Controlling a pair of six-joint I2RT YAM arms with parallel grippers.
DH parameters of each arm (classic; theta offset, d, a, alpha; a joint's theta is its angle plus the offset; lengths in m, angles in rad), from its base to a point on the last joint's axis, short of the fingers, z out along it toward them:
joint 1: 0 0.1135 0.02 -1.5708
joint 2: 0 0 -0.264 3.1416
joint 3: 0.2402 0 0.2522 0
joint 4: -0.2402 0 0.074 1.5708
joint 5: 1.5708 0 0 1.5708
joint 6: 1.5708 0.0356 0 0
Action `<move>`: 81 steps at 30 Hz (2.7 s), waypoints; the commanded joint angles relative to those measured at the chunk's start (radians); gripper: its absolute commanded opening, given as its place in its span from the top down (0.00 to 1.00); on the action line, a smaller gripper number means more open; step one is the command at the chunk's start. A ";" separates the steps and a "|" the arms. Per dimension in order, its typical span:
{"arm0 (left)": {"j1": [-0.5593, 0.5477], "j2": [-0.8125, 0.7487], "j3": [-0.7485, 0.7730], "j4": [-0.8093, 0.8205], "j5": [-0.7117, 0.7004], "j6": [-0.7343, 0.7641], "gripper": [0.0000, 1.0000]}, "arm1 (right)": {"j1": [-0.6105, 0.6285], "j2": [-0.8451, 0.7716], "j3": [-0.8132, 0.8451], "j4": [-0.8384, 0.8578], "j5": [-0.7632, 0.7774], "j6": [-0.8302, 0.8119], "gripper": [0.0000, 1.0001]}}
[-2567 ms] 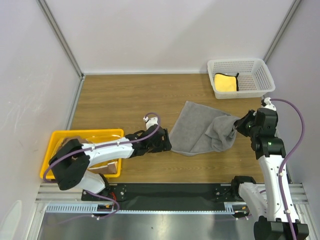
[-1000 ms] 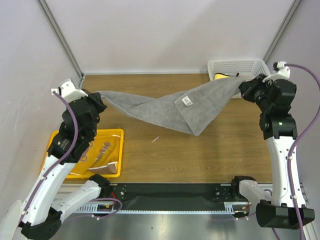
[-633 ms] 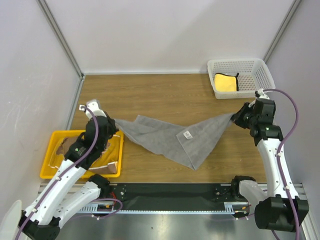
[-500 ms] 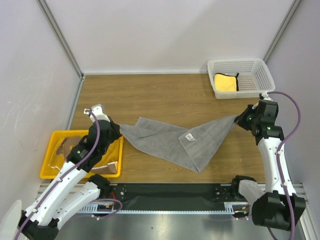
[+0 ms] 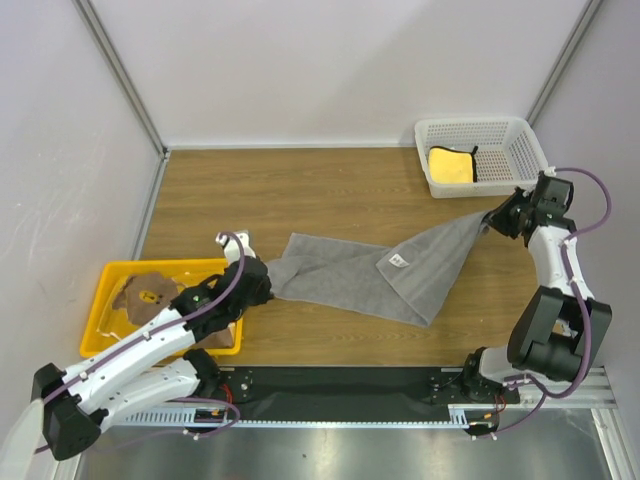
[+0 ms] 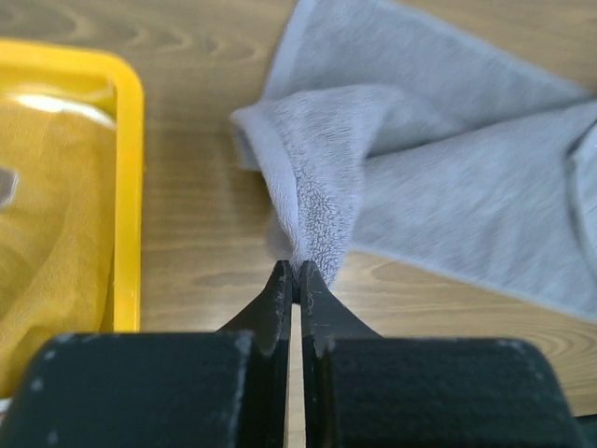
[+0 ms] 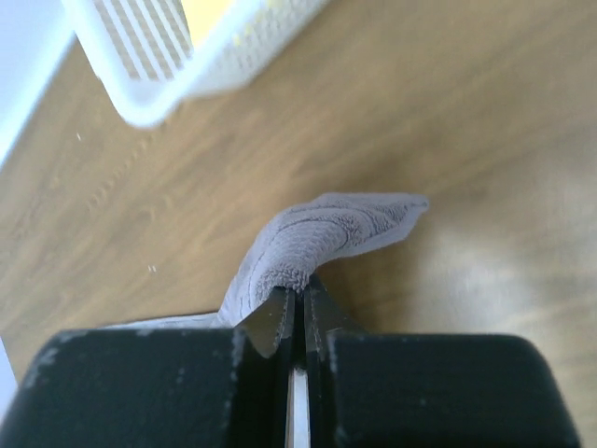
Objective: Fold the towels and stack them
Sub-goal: Flatten out the crumpled towel
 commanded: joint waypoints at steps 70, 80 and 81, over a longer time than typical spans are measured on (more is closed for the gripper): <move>0.329 1.109 0.540 0.517 0.266 0.319 0.73 | 0.838 0.206 -0.009 -0.023 0.448 0.205 0.41; 0.329 1.109 0.531 0.536 0.263 0.345 1.00 | 0.840 0.243 0.015 -0.014 0.468 0.202 0.44; 0.329 1.106 0.529 0.537 0.260 0.351 1.00 | 0.844 0.253 0.020 -0.012 0.468 0.202 0.45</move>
